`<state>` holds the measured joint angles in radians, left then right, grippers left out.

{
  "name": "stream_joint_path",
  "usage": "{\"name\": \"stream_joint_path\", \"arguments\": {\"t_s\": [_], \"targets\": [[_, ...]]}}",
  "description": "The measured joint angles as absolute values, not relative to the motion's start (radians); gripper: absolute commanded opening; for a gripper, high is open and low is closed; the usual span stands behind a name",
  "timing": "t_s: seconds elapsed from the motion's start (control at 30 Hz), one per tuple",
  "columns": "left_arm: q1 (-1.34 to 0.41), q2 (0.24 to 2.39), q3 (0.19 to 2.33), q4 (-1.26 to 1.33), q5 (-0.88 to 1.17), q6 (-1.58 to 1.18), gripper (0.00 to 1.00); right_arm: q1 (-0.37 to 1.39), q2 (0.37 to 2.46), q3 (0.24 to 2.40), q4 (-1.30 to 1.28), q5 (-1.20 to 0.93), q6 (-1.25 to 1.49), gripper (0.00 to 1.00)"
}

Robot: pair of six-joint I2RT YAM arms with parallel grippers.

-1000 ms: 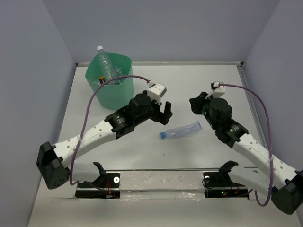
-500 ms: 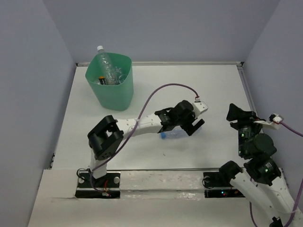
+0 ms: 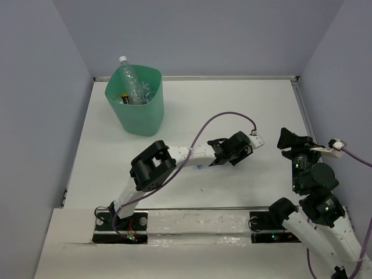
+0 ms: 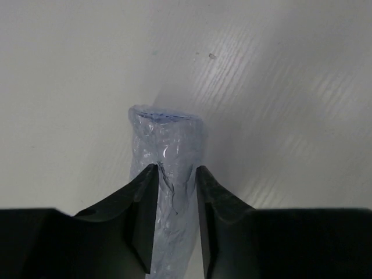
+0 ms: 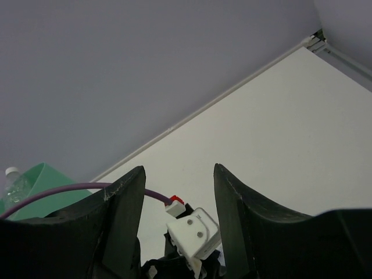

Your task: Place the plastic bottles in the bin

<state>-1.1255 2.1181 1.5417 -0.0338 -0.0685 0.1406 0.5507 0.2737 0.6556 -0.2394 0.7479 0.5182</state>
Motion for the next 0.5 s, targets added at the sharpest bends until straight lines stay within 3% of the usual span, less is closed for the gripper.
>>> {"name": "stream_joint_path", "arguments": {"t_s": [0.07, 0.1, 0.33, 0.5], "targets": [[-1.124, 2.118, 1.542, -0.031, -0.098, 0.152, 0.01, 0.551, 0.274, 0.656, -0.238, 0.741, 0.518, 0.56], [-1.124, 2.118, 1.542, -0.028, -0.113, 0.166, 0.0, 0.551, 0.276, 0.655, -0.237, 0.735, 0.518, 0.56], [-1.121, 2.04, 1.502, -0.06, -0.202, 0.175, 0.0, 0.551, 0.307, 0.653, -0.228, 0.683, 0.522, 0.56], [-1.056, 1.747, 1.446, -0.068, -0.212, 0.141, 0.0, 0.551, 0.332, 0.638, -0.199, 0.64, 0.524, 0.55]]}}
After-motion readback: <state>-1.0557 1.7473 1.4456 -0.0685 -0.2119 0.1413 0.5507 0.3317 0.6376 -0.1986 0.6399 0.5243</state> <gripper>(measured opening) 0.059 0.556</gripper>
